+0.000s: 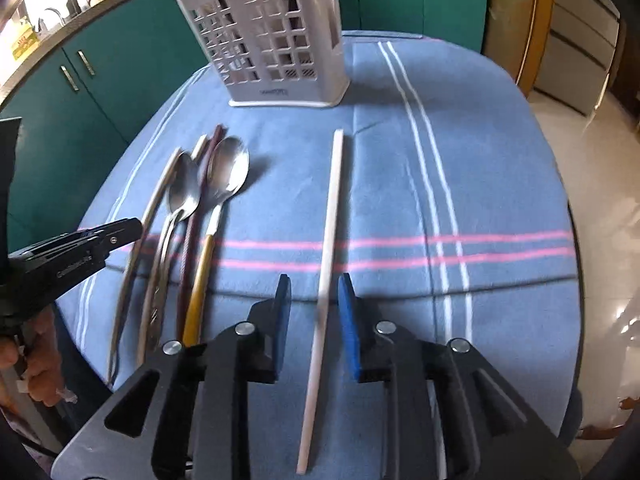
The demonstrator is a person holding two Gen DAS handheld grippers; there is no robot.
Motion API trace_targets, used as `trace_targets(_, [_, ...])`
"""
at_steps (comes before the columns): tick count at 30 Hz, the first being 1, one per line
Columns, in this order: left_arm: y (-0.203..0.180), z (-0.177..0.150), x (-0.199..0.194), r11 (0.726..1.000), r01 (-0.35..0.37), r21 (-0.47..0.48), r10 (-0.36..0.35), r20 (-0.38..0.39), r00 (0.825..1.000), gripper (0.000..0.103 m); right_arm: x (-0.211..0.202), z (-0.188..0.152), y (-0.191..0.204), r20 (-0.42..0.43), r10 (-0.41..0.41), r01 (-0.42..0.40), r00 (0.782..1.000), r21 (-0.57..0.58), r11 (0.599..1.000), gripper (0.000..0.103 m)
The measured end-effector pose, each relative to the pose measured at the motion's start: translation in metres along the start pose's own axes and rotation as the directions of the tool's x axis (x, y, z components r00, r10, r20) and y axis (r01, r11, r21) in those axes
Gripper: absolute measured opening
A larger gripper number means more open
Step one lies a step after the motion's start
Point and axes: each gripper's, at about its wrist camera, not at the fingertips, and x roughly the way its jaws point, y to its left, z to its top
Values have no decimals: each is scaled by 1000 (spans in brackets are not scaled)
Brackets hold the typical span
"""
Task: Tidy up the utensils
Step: 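Grasp a white chopstick with the left gripper while the right gripper grasps another white chopstick, then lift both white chopsticks over the white holder and open both grippers to drop them in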
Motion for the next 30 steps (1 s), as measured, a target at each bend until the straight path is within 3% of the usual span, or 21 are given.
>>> trace_targets(15, [-8, 42, 28, 998, -38, 47, 38, 4, 999, 14, 48, 58, 7, -18, -99, 98, 995, -77, 992, 24])
trace_targets(22, [-15, 60, 39, 994, -69, 91, 70, -9, 998, 15, 64, 81, 5, -39, -106, 102, 994, -92, 991, 25])
trace_targets(24, [-17, 62, 41, 993, -72, 97, 73, -6, 997, 15, 66, 84, 3, -44, -91, 87, 995, -92, 992, 21])
trace_targets(25, [-17, 63, 41, 993, -69, 97, 70, -5, 998, 14, 67, 85, 1, -45, -78, 74, 996, -90, 993, 9])
trace_targets(27, [-17, 63, 41, 993, -65, 97, 65, -2, 998, 7, 68, 88, -3, -45, -65, 61, 997, -83, 995, 7])
trace_targets(30, [-15, 64, 37, 996, -43, 74, 44, -3, 999, 6, 63, 86, -8, -42, -43, 40, 998, -73, 997, 7])
